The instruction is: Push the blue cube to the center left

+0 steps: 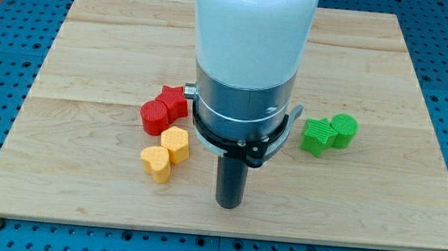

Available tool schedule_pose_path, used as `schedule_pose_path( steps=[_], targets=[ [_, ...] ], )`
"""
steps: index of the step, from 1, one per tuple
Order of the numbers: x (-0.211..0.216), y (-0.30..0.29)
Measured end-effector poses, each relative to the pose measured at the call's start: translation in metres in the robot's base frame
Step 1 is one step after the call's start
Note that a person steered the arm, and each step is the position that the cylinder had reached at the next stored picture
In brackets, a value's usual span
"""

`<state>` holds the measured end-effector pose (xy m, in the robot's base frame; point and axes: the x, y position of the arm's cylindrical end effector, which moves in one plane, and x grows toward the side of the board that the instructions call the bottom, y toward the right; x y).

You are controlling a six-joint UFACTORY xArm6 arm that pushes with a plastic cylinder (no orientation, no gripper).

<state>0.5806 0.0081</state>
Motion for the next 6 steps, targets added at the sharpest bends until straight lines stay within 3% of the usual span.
schedule_pose_path(
  steps=[2,3,4,6],
  targets=[
    [-0.094,0.005],
    [-0.104,0.005],
    [-0.109,0.045],
    [-0.166,0.038]
  ],
)
